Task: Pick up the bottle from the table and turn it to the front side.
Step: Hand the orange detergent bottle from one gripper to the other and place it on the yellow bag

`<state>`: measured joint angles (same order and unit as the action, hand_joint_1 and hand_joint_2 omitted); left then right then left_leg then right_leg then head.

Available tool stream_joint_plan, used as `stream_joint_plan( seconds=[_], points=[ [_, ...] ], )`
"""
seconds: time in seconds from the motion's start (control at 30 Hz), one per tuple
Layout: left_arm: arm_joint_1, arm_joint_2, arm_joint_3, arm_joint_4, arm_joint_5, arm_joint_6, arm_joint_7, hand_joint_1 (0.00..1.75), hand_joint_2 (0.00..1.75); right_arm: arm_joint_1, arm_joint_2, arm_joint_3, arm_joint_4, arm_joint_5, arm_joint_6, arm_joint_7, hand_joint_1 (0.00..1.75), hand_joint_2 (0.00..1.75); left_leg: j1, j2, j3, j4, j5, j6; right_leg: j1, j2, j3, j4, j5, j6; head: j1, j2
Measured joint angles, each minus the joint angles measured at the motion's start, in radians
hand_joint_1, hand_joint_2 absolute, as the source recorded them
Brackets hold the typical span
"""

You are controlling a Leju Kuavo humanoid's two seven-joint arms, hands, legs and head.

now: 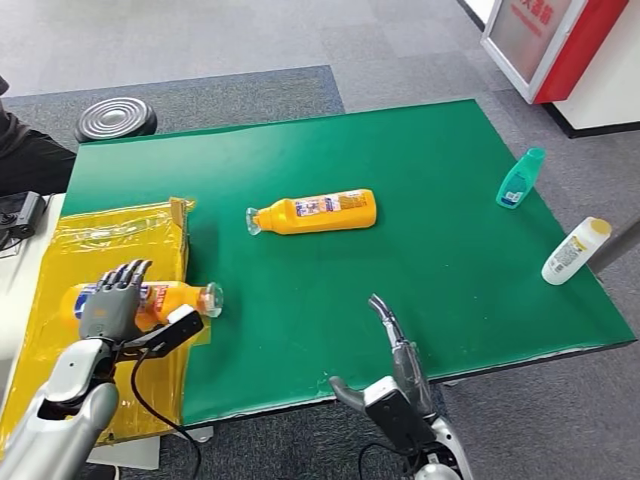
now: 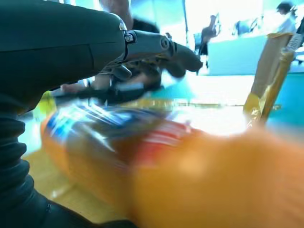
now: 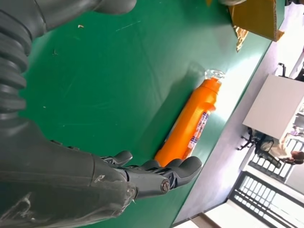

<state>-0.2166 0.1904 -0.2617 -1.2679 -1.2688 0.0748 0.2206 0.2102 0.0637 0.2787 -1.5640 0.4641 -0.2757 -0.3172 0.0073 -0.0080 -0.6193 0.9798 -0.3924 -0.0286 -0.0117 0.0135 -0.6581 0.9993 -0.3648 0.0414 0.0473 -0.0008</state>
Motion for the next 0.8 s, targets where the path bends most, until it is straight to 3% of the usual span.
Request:
stream_joint_plan(
  seconds=[0.17, 0.3, 0.4, 0.6, 0.73, 0.8],
  points=[
    [0.035, -0.009, 0.096, -0.003, 0.535, -0.096, -0.155, 0.00, 0.00, 0.014, -0.001, 0.002, 0.003, -0.011, -0.029, 0.004, 0.00, 1.75, 0.000, 0.001, 0.000, 0.000, -0.001, -0.001, 0.000, 0.001, 0.001, 0.000, 0.000, 0.000, 0.000, 0.000],
    [0.120, 0.002, 0.205, -0.044, 0.843, -0.131, -0.278, 0.00, 0.00, 0.020, -0.005, 0.016, 0.016, -0.036, -0.054, -0.001, 0.00, 1.75, 0.000, 0.001, 0.002, 0.000, -0.002, -0.002, 0.000, 0.002, 0.001, 0.000, -0.001, -0.001, 0.000, 0.000],
    [0.215, -0.002, 0.281, -0.113, 0.956, -0.134, -0.365, 0.00, 0.00, 0.025, -0.011, 0.028, 0.022, -0.052, -0.065, -0.004, 0.00, 1.75, 0.000, 0.002, 0.002, 0.000, -0.003, -0.002, 0.000, 0.002, 0.000, 0.000, -0.003, -0.002, 0.000, 0.000],
    [0.316, -0.022, 0.358, -0.203, 1.015, -0.147, -0.415, 0.00, 0.00, 0.030, -0.020, 0.046, 0.026, -0.059, -0.074, -0.005, 0.00, 1.75, 0.000, 0.002, 0.002, 0.000, -0.003, -0.001, 0.000, 0.001, 0.002, 0.000, -0.004, -0.001, 0.000, 0.000],
    [0.375, -0.089, 0.417, -0.260, 1.231, -0.302, -0.591, 0.00, 1.75, 0.037, -0.026, 0.052, 0.026, -0.064, -0.081, -0.038, 0.00, 1.75, 0.000, 0.002, 0.002, 0.000, -0.004, -0.001, 0.000, 0.001, 0.002, 0.000, -0.004, -0.001, 0.000, 0.000],
    [0.402, -0.137, 0.452, -0.276, 1.309, -0.422, -0.707, 0.00, 1.75, 0.037, -0.028, 0.052, 0.025, -0.070, -0.079, -0.081, 0.00, 1.75, 0.000, 0.002, 0.002, 0.000, -0.004, 0.000, -0.001, 0.001, 0.002, 0.000, -0.004, 0.000, 0.000, 0.000]
  ],
)
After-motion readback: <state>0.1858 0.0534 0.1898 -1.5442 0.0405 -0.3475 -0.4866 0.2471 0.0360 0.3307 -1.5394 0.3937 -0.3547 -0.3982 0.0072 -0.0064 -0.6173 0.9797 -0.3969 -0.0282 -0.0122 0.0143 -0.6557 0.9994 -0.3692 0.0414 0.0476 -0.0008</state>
